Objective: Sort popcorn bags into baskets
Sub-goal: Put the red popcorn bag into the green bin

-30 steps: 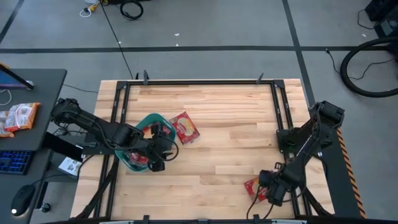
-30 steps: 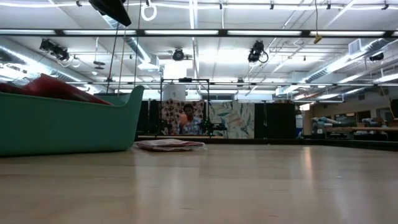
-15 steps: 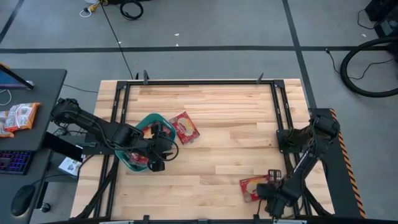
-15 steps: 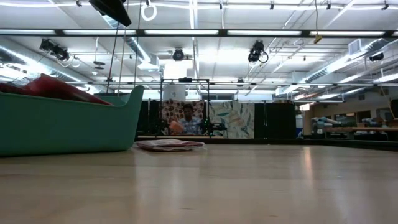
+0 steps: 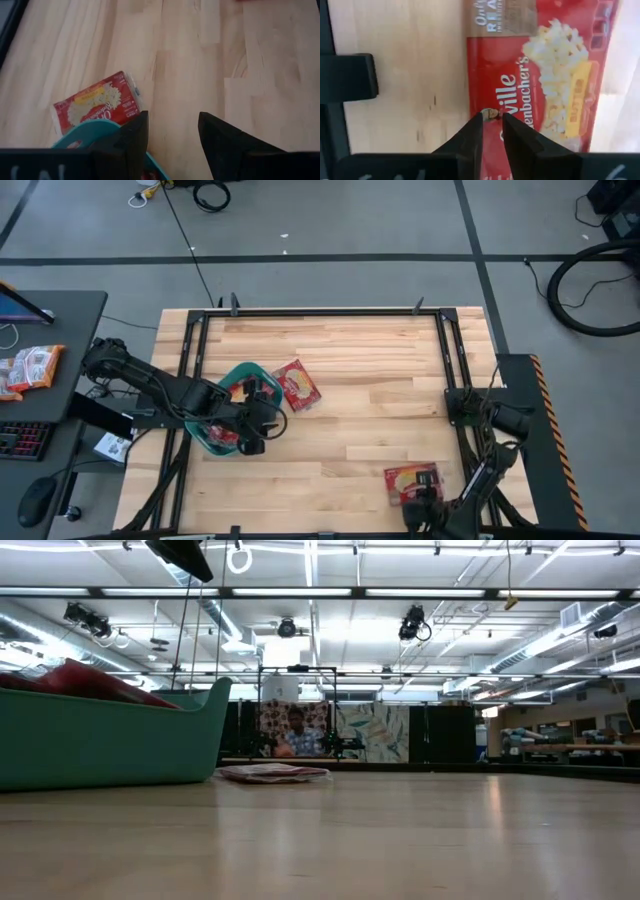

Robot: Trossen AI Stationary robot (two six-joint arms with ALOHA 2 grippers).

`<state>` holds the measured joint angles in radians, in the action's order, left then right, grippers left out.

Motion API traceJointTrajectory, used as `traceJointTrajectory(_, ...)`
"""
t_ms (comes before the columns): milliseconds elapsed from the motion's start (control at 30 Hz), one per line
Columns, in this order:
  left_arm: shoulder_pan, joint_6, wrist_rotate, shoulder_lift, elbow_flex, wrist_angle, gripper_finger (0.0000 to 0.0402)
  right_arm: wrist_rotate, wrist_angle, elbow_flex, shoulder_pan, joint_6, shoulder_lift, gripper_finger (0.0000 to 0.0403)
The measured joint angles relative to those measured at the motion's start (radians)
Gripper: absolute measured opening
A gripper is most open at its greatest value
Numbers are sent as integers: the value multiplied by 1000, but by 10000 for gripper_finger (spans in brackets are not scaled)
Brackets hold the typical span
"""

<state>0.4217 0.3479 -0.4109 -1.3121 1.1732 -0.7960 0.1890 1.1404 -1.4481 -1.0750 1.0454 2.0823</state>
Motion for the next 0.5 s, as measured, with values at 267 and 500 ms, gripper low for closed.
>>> traceJointTrajectory(267,-6,-37,-26,0,0,0,176,34,73,-102,17,64,5,148)
traceJointTrajectory(500,-6,-30,-25,0,0,-1,176,55,71,-90,-7,103,27,195)
